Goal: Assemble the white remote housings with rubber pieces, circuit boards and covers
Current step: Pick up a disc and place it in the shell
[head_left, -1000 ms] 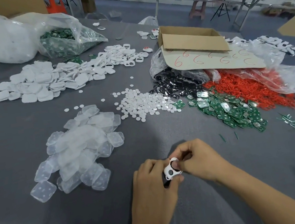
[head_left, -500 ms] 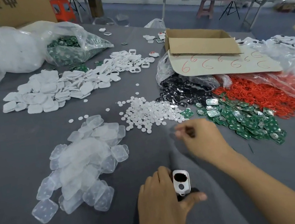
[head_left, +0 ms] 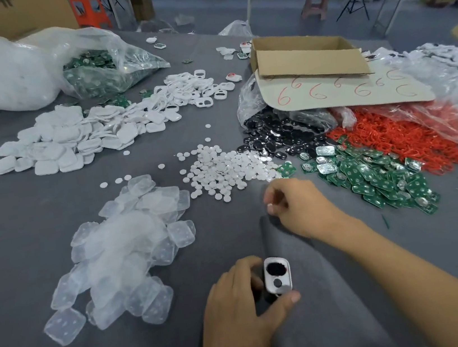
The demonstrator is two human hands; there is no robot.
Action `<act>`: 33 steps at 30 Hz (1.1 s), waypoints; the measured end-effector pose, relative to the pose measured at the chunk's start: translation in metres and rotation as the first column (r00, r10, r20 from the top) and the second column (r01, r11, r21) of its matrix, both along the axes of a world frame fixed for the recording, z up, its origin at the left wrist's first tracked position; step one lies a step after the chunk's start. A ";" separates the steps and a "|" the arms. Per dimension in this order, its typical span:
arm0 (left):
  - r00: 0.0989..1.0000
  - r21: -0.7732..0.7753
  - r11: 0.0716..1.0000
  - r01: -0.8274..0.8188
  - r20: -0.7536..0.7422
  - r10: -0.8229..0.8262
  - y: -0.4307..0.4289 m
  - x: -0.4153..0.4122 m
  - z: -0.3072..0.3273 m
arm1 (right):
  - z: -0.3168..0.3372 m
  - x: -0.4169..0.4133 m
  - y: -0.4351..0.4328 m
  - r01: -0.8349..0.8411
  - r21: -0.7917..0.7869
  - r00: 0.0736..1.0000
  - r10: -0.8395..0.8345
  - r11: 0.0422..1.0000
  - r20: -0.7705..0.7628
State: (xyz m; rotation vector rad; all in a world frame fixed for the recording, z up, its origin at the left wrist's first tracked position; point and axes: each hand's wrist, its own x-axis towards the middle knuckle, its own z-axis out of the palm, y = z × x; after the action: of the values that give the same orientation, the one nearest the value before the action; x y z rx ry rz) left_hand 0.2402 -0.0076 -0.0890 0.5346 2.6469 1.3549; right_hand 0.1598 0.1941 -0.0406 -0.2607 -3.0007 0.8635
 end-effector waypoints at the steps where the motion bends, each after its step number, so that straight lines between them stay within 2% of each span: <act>1: 1.000 0.008 1.000 -0.007 -0.023 0.007 0.000 0.001 0.000 | 0.004 0.014 0.001 0.000 -0.032 1.000 0.000 0.999 0.010; 3: 0.998 0.025 1.000 -0.014 -0.056 0.015 0.000 0.004 0.001 | 0.011 0.044 0.005 0.015 -0.136 1.000 -0.013 0.991 0.017; 5: 0.998 0.050 0.999 -0.019 -0.065 0.022 -0.001 0.005 0.002 | 0.014 0.072 0.008 0.034 -0.171 0.999 -0.031 0.985 0.020; 8: 0.997 0.054 0.998 -0.017 -0.072 0.021 -0.002 0.006 0.003 | 0.007 0.110 0.010 0.031 -0.110 0.999 -0.032 0.993 -0.002; 13: 0.995 0.033 0.999 -0.015 -0.099 0.019 -0.002 0.008 0.005 | -0.004 0.143 0.009 -0.024 0.050 0.991 0.030 0.998 -0.130; 15: 0.994 0.024 0.999 -0.021 -0.106 0.024 -0.002 0.008 0.005 | -0.005 0.144 0.009 -0.021 0.049 0.990 0.027 0.999 -0.138; 17: 0.992 0.009 0.999 -0.038 -0.118 0.039 0.000 0.009 0.006 | -0.005 0.139 0.010 0.029 -0.021 0.994 -0.031 0.999 -0.100; 20: 0.987 -0.018 0.998 -0.059 -0.150 0.056 0.004 0.009 0.007 | 0.003 0.125 0.010 0.125 -0.213 0.991 -0.112 0.969 0.070; 23: 0.985 -0.038 0.997 -0.063 -0.165 0.056 0.005 0.010 0.008 | 0.013 0.116 0.012 0.170 -0.319 0.977 -0.116 0.932 0.180; 28: 0.980 -0.051 0.997 -0.065 -0.194 0.054 0.007 0.010 0.009 | 0.010 0.113 -0.024 0.157 -0.537 0.987 -0.124 0.829 0.097; 33: 0.973 -0.082 0.995 -0.057 -0.229 0.036 0.007 0.010 0.007 | -0.011 0.113 -0.051 0.211 -0.502 0.970 -0.241 0.839 0.005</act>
State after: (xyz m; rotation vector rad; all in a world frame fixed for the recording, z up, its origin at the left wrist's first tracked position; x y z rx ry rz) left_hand 0.2499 -0.0002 -0.0817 0.6571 2.9028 1.2499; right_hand 0.2725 0.1430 -0.0513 -0.5684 -2.5590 1.5705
